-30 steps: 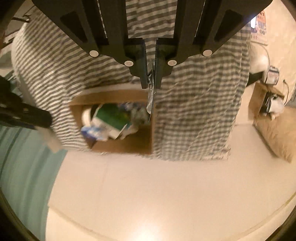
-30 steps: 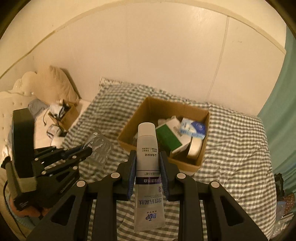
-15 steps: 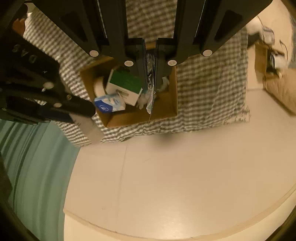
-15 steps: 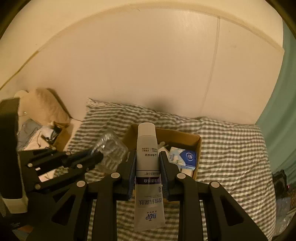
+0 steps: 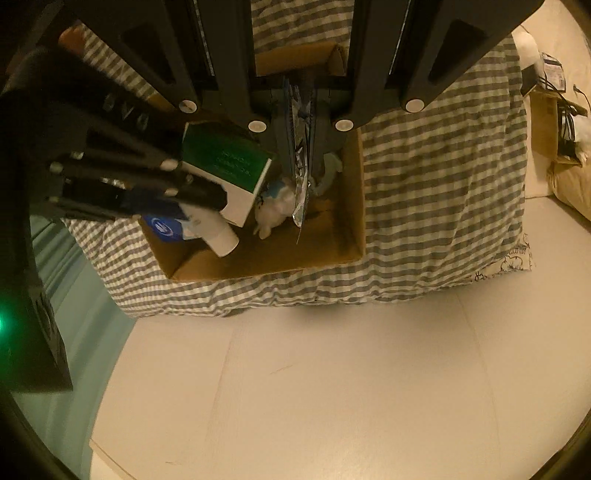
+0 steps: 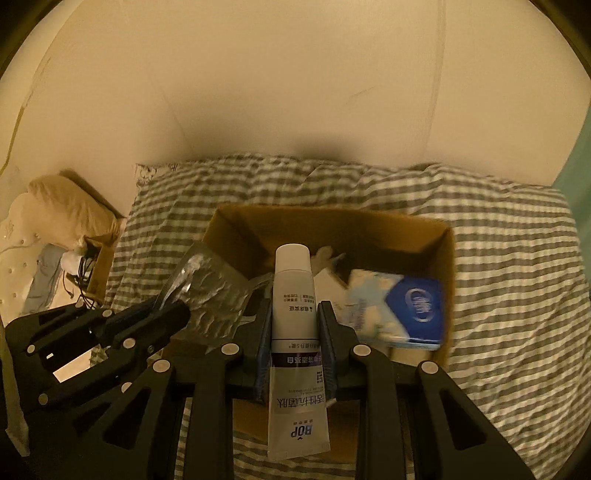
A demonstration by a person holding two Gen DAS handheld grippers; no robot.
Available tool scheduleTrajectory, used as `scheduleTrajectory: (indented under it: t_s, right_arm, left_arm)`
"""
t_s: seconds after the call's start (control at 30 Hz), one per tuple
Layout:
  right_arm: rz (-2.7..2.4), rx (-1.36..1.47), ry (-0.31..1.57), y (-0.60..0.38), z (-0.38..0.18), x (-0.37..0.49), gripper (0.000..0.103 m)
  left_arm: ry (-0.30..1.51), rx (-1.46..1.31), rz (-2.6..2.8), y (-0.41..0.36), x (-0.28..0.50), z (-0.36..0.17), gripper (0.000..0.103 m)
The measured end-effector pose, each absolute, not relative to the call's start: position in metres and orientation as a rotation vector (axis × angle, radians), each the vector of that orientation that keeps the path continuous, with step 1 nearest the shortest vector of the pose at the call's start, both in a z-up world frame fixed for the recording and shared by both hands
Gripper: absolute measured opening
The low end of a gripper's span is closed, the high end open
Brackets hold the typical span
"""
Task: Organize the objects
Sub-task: 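Carry the toothpaste tube and blister pack into the cardboard box and open both tools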
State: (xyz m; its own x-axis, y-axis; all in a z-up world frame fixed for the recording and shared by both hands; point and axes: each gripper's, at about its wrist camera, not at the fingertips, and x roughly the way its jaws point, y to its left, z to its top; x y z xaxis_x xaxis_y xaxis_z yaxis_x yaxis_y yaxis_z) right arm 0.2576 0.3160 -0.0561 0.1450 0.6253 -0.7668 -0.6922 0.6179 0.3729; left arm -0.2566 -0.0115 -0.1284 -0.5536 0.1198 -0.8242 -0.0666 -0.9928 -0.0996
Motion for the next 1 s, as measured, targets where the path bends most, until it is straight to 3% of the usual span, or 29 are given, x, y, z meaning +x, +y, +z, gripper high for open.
scheduleTrajectory:
  t_s: [0.1, 0.13, 0.2, 0.3, 0.4, 0.43, 0.47, 0.63, 0.7, 0.77, 1.0]
  right_arm:
    - [0.954, -0.076, 1.065, 0.319, -0.057, 0.258, 0.026]
    - [0.955, -0.070, 1.064, 0.318, -0.056, 0.258, 0.030]
    - [0.928, -0.055, 1.052, 0.309, -0.052, 0.259, 0.050]
    - [0.900, -0.021, 1.035, 0.298, -0.043, 0.262, 0.053]
    - [0.871, -0.020, 1.009, 0.286, -0.031, 0.259, 0.054]
    - [0.860, -0.024, 0.993, 0.281, -0.026, 0.257, 0.054]
    - [0.853, -0.025, 0.978, 0.277, -0.021, 0.255, 0.057]
    - [0.803, -0.024, 0.882, 0.251, 0.009, 0.240, 0.064]
    - [0.790, -0.014, 0.845, 0.240, 0.019, 0.234, 0.066]
    - [0.779, -0.009, 0.804, 0.228, 0.030, 0.228, 0.069]
    - [0.765, -0.011, 0.622, 0.186, 0.071, 0.195, 0.077]
  left_arm:
    - [-0.080, -1.433, 2.679, -0.011, -0.259, -0.129, 0.007]
    - [-0.068, -1.431, 2.683, -0.010, -0.259, -0.128, 0.008]
    - [-0.050, -1.419, 2.697, -0.009, -0.256, -0.124, 0.009]
    - [-0.042, -1.403, 2.707, -0.008, -0.250, -0.116, 0.012]
    - [-0.025, -1.379, 2.735, -0.006, -0.242, -0.106, 0.033]
    - [-0.021, -1.365, 2.750, -0.006, -0.239, -0.102, 0.047]
    - [-0.022, -1.348, 2.768, -0.007, -0.235, -0.097, 0.054]
    - [-0.046, -1.275, 2.821, -0.007, -0.219, -0.070, 0.057]
    - [-0.044, -1.235, 2.853, -0.006, -0.211, -0.058, 0.063]
    - [-0.040, -1.187, 2.891, -0.004, -0.202, -0.046, 0.077]
    - [-0.034, -1.016, 3.000, -0.003, -0.171, -0.011, 0.083]
